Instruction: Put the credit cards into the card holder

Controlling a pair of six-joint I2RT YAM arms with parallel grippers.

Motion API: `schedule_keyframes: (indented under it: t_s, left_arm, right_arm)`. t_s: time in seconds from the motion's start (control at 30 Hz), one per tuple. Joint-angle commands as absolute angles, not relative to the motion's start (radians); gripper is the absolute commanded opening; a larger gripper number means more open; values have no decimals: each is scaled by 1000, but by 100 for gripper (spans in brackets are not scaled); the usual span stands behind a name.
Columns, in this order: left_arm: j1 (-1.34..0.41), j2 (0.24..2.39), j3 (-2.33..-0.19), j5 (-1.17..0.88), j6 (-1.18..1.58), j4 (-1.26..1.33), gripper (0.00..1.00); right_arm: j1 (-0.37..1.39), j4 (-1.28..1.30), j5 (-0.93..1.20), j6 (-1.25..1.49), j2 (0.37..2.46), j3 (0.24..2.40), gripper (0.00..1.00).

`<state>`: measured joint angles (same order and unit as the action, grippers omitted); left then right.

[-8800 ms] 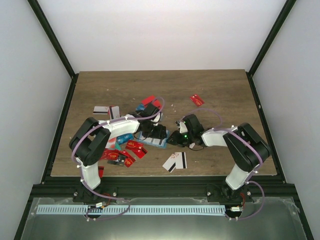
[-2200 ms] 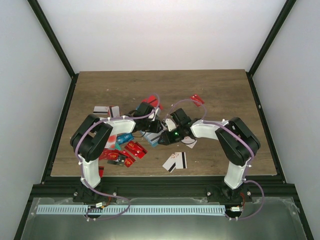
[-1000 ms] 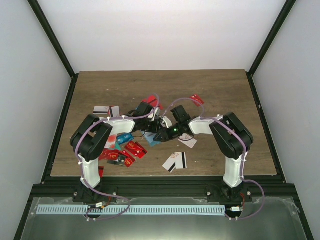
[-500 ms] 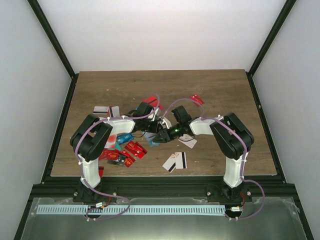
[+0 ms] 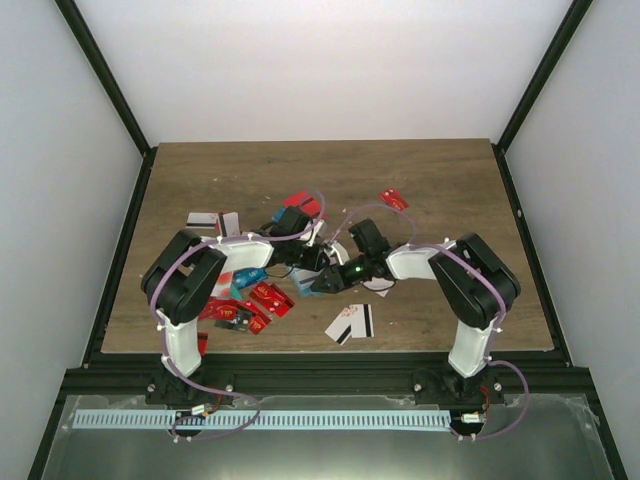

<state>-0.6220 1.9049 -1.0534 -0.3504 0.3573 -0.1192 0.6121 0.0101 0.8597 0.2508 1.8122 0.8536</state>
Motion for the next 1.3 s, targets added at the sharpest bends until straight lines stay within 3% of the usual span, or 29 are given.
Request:
schedule_keyframes:
  t_s: [0.0,0.43,0.7,0.9,1.07,1.27]
  left_arm:
    - [-606,1977,-1048,-254,417,-226,26]
    - [-606,1867,-1074,-237,438,-273,29]
    - [-561,1703,-1081,-48,425,-337,43]
    - [-505,1658,-1017,110,432,-337,61]
    - [-410,1683,-943,57,410,-268,61]
    - [-377,1749,-938,-72,374,-190,63]
  right_arm:
    - [709,117,955,209,1784,790,43]
    - [709,112,777,372,1559,660,41]
    - [709,135,681,487,1416,636,41]
    - [711,137,523,651,1333,658,44]
    - [749,276,339,745,1366,764,45]
    - [831,453,169,780,1544,961,50]
